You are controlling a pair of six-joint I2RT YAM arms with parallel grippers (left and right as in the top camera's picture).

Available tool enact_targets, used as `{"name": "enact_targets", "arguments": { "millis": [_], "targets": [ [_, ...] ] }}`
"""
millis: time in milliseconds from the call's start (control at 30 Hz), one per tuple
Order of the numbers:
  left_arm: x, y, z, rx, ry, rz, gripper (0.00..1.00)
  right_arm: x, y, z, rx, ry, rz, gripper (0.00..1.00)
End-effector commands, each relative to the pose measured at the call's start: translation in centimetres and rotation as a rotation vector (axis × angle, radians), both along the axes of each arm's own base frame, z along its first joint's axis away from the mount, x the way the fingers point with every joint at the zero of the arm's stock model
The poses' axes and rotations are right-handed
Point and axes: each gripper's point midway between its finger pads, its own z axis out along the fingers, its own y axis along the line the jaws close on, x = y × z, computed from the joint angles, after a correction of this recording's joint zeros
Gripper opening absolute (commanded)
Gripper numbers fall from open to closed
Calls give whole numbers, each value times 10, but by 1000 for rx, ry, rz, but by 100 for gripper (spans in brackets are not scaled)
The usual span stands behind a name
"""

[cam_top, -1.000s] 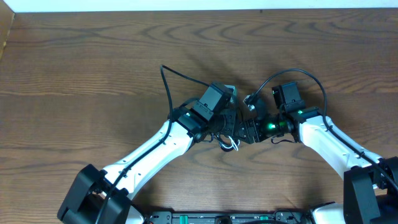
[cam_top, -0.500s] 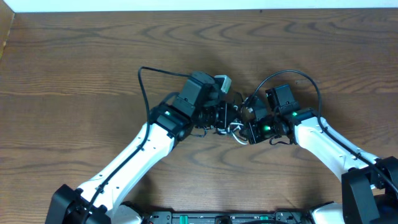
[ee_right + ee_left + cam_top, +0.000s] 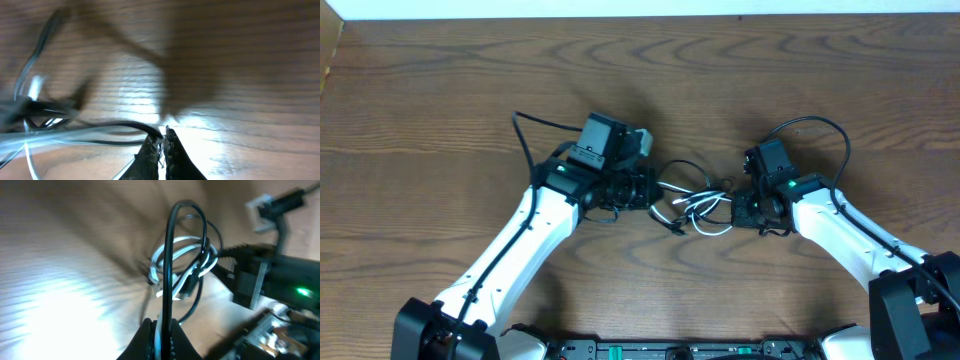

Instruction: Untangle cables

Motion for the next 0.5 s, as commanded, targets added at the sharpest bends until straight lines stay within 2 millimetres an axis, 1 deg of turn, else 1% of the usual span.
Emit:
{"name": "enact_targets", "arguments": {
  "millis": [0, 100, 233, 300, 333, 400, 433, 467],
  "targets": [
    [19, 26, -2, 79, -68, 63, 8, 7, -13, 1, -64, -21, -65, 1],
    [17, 19, 3, 33, -61, 42, 8, 8, -2, 2, -17, -28, -8, 1],
    [5, 3, 11, -64, -22, -17, 8, 13, 20, 8, 92, -56, 67, 1],
    [1, -2, 15, -100, -8, -37, 8, 17, 32, 13, 158, -73, 94, 4],
    [-1, -5, 17, -118, -1, -48, 8, 18, 42, 18, 206, -88, 135, 8],
    [-7, -11, 21, -157, 13, -75, 8, 19, 64, 30, 324, -121, 238, 20],
    [-10, -14, 25, -182, 10, -105, 8, 18, 74, 36, 380, -137, 284, 29],
    [-15, -19, 29, -215, -3, -155, 8, 18, 85, 44, 445, -153, 326, 40]
  ]
}}
